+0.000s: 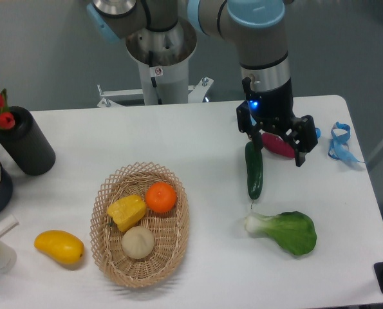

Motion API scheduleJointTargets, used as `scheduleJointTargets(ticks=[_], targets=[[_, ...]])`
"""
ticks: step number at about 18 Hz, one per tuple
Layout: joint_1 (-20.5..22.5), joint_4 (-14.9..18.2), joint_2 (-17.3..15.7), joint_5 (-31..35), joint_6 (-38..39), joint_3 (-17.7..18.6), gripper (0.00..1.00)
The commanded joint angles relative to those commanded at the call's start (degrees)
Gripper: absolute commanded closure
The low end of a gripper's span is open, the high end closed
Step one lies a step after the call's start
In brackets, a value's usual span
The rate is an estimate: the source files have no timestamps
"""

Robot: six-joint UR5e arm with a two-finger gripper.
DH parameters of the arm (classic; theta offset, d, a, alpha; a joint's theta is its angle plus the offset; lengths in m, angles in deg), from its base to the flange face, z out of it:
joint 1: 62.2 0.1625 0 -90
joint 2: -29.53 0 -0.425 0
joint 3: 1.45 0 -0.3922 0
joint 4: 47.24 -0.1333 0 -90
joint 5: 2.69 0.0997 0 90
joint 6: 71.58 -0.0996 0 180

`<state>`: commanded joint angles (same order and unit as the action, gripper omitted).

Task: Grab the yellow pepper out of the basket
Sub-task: 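Move the open gripper from beside the cucumber toward the wicker basket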

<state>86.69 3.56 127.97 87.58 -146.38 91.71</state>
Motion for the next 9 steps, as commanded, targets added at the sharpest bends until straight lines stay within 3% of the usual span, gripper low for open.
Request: scheduleJointTargets(ticks=[9], targets=[[-0.35,0.0,0.35,-0.18,0.09,0.79,0.0]])
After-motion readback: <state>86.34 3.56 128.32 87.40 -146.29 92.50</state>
